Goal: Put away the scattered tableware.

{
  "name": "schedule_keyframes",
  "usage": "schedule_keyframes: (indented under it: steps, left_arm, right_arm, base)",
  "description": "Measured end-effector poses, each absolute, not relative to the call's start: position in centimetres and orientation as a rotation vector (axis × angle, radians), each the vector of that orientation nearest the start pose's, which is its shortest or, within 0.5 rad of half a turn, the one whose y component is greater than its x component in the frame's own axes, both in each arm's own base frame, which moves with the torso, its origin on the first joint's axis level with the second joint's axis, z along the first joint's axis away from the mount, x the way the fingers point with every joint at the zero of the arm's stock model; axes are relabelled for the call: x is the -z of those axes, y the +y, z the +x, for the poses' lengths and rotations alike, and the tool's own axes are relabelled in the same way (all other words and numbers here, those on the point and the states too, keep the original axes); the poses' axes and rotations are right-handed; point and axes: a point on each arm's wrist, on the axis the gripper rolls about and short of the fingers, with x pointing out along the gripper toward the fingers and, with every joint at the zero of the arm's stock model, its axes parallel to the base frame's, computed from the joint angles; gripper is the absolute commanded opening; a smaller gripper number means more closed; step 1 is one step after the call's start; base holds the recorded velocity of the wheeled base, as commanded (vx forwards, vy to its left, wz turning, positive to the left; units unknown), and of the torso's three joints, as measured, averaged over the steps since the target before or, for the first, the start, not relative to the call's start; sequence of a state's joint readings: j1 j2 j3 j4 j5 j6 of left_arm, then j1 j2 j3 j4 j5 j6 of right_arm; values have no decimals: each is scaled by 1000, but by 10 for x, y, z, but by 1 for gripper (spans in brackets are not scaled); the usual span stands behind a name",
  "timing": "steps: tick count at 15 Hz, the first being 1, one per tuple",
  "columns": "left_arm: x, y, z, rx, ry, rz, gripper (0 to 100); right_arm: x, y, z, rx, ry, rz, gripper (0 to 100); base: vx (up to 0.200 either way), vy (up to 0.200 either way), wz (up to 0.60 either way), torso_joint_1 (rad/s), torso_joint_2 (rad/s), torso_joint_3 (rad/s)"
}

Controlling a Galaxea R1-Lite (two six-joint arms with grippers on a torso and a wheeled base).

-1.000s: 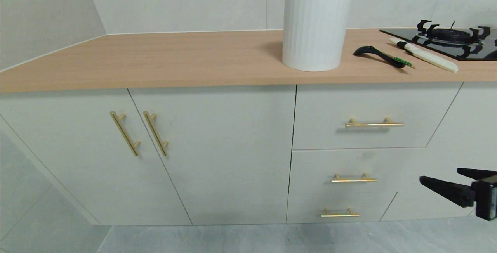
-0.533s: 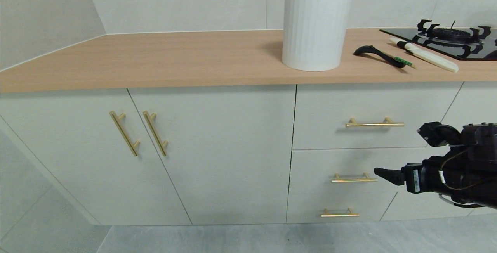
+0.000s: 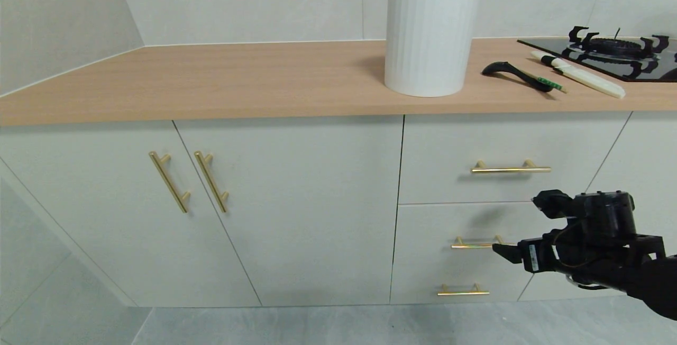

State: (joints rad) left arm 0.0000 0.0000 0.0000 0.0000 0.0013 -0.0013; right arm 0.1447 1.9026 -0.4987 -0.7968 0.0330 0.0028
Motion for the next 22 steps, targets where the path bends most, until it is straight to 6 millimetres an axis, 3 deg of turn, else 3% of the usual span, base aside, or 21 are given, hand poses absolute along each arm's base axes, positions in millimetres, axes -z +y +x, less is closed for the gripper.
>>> schedule_keyframes:
  steps: [6,22]
  left_arm:
    - [-75,0,-23,-1,0,-1,100]
    - [-75,0,-23,-1,0,-1,100]
  right_arm:
    - [-29,51,300,-104,556,-12,100]
    - [16,61,334,14,453,-19,100]
  base:
    - [0,0,0,0,0,0]
    - [0,0,0,0,0,0]
